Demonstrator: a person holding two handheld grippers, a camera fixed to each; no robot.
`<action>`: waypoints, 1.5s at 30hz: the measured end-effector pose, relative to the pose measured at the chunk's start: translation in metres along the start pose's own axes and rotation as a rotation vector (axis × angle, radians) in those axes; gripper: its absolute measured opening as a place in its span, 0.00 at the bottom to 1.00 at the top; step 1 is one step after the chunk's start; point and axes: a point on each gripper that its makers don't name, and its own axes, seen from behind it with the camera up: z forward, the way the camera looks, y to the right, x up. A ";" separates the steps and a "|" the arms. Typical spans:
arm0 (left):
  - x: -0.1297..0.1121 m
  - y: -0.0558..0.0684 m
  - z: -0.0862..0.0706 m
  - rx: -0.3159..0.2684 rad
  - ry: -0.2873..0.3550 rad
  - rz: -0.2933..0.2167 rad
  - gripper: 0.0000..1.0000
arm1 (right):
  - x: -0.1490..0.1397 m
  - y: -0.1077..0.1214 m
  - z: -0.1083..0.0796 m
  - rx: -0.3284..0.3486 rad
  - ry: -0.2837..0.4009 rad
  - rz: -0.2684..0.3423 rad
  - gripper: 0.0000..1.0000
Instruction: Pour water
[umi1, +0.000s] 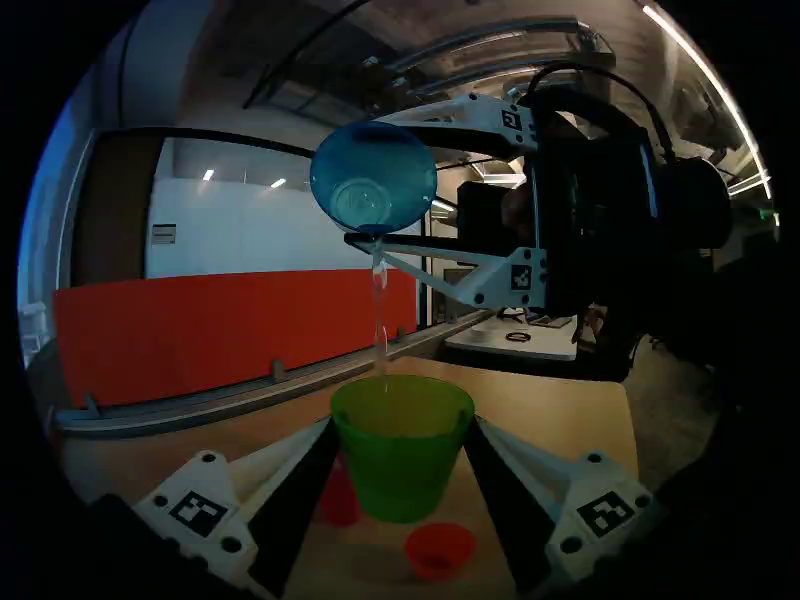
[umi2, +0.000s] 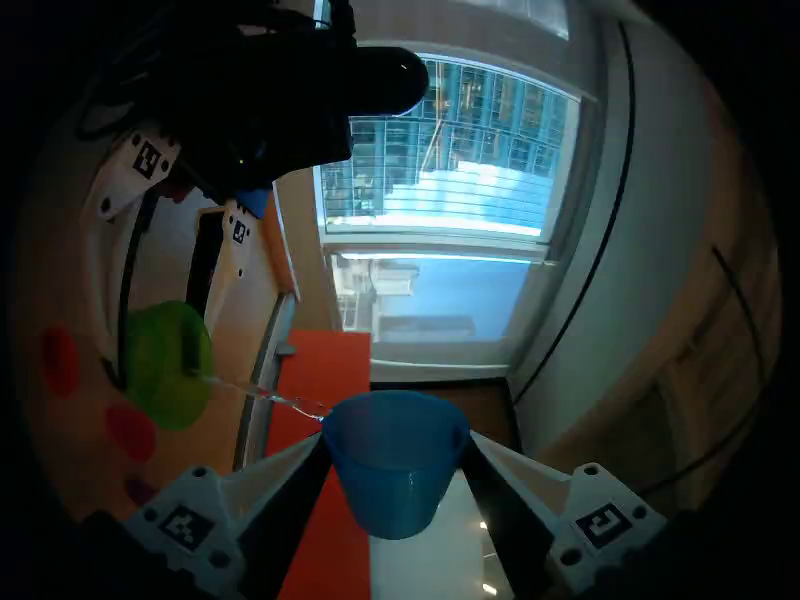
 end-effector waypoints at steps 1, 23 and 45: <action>0.000 0.000 0.000 0.000 0.000 0.000 0.85 | 0.001 0.000 0.000 0.000 0.001 -0.004 0.89; 0.003 -0.003 0.000 0.008 0.010 -0.005 0.85 | 0.013 -0.001 0.002 0.000 0.010 -0.067 0.89; 0.007 -0.004 -0.003 0.012 0.015 -0.002 0.85 | -0.013 -0.005 -0.007 0.003 -0.038 0.273 0.89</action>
